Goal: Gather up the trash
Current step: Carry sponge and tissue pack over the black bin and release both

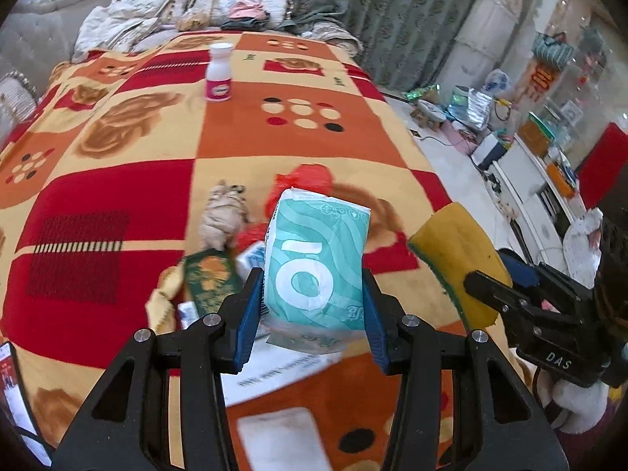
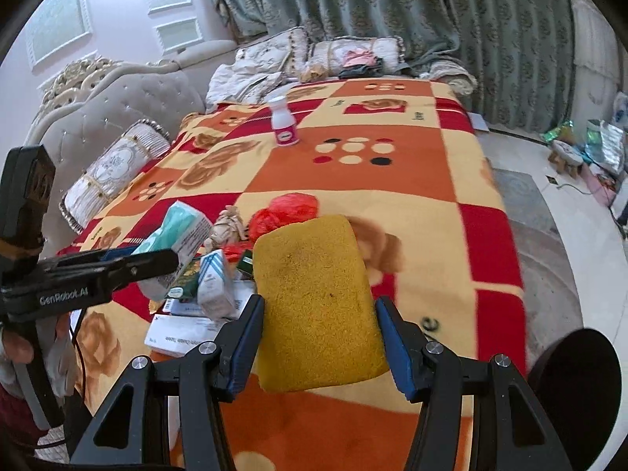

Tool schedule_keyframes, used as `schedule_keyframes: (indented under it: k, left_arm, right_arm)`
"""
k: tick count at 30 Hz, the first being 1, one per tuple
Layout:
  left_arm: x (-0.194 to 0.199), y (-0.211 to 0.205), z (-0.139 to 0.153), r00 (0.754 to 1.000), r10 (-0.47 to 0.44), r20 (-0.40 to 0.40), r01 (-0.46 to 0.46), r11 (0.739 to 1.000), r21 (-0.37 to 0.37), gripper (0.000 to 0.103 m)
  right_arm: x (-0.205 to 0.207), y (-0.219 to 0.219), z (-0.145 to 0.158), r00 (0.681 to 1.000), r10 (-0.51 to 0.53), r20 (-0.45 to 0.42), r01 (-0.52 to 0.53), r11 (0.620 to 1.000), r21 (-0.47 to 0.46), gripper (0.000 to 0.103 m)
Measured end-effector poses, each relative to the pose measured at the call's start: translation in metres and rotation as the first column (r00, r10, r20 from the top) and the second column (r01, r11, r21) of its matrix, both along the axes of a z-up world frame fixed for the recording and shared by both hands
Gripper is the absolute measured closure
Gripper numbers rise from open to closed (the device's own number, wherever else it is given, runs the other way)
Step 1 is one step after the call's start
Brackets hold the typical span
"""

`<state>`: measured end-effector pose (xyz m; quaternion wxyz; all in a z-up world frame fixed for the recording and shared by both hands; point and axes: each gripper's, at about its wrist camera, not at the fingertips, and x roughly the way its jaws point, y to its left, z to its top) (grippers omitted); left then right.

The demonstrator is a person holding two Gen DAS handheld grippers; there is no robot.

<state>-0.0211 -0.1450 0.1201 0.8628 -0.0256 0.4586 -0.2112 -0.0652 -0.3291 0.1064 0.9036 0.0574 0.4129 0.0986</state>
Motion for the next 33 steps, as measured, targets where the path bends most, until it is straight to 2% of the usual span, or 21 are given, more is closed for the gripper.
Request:
schedule_keyframes:
  k: [10,18,33]
  left_arm:
    - [-0.026,-0.061,0.004,0.995,-0.099,0.007,0.099,0.995,0.006,0.058]
    - [-0.041,-0.116,0.001,0.982,-0.19,-0.001,0.19,0.982,0.011,0.058]
    - [-0.06,-0.214,-0.015,0.944,-0.326,-0.051,0.326,0.945,-0.009,0.058]
  right_arm:
    - [-0.036,-0.048,0.005,0.995,-0.103,0.011,0.103,0.995,-0.002,0.048]
    - [-0.062,-0.094,0.004,0.981,-0.193,0.002,0.193,0.981,-0.009,0.048]
    - [-0.109,-0.178,-0.007,0.928,-0.373,-0.019,0.372,0.928,-0.013,0.048]
